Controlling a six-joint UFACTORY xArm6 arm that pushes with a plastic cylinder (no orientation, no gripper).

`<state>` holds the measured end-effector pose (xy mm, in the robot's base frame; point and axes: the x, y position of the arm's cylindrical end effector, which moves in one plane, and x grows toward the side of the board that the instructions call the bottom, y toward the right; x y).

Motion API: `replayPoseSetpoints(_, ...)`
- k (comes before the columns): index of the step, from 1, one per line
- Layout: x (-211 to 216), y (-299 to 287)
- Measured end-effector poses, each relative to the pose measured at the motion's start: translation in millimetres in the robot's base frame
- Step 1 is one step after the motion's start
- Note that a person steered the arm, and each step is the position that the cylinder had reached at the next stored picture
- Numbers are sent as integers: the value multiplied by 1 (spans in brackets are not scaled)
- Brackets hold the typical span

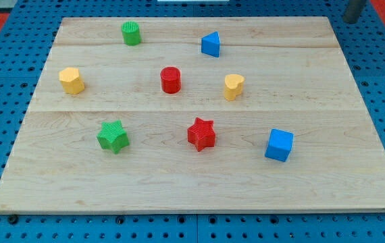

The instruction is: Point your arm closer to the yellow heart

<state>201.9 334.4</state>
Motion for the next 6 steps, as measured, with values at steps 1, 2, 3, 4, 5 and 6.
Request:
replayPoseSetpoints(1,14,0)
replayPoseSetpoints(2,70,-13)
replayPoseSetpoints(3,141,-83)
replayPoseSetpoints(4,191,-152)
replayPoseSetpoints(5,202,-204)
replayPoseSetpoints(6,187,-223)
